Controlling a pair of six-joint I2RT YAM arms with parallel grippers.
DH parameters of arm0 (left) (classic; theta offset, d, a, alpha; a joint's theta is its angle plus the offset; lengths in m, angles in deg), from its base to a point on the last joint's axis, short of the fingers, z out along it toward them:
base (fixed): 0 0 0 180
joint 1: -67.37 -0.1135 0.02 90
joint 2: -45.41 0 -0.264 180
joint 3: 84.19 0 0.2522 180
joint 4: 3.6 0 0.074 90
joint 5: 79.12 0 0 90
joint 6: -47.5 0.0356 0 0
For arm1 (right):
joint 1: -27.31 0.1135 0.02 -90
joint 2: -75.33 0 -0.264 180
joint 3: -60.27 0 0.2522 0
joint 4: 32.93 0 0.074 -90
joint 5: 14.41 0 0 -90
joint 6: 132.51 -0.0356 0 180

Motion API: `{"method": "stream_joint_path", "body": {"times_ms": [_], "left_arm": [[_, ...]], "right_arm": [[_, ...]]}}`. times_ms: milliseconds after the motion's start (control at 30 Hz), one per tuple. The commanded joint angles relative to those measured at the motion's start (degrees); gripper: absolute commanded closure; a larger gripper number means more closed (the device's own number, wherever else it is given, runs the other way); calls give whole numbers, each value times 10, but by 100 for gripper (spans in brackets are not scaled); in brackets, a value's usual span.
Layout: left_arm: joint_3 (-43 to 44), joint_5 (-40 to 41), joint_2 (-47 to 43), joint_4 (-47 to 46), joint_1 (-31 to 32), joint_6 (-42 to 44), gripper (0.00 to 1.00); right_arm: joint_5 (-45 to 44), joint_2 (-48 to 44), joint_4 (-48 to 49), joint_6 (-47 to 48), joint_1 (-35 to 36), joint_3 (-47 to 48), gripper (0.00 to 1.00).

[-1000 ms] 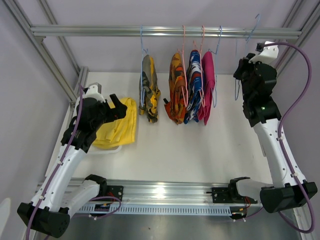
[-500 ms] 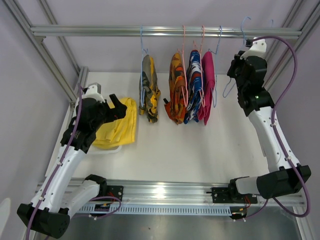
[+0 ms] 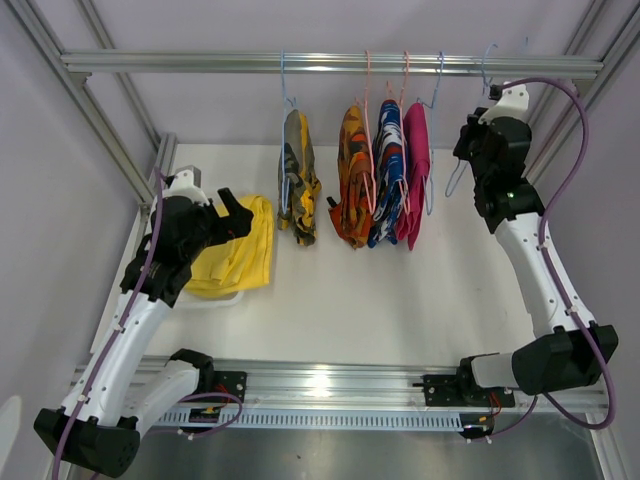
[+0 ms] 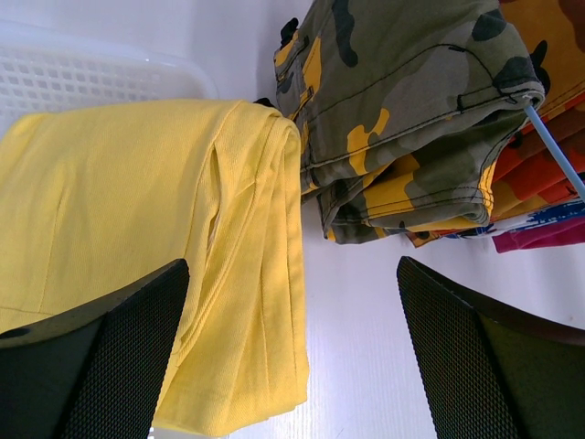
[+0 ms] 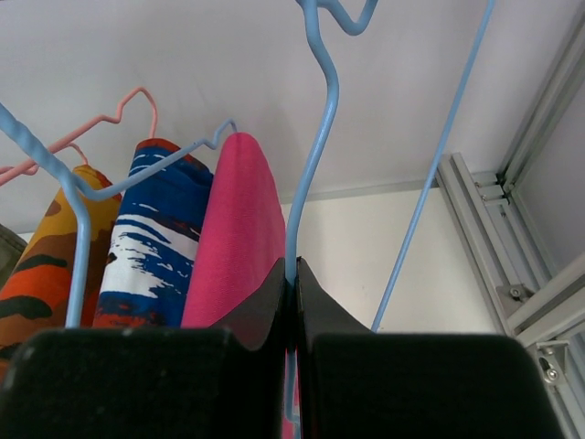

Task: Remove the trousers from the hanger
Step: Place the hanger at the clothesline.

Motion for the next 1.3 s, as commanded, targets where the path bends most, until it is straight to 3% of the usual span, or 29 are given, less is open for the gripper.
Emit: {"method": "stream_joint_path", "body": {"times_ms": [0,433,867,1267], "left_arm": [[-3,-13,-10,-16,-7,6,0],[-4,-17,-11,-17,-8,5,1],[-3,-18,-9,-16,-9,4,1],[-4,-19,-9,-17,-11,4,1]], "right_arm": [[20,-30,29,-7,-16,-2,100],[51,-46,20,-14,-42,-9,100],[232,-20,-44,-58,-89,41,100],[312,31,-96,-85,-116,115,100]]}}
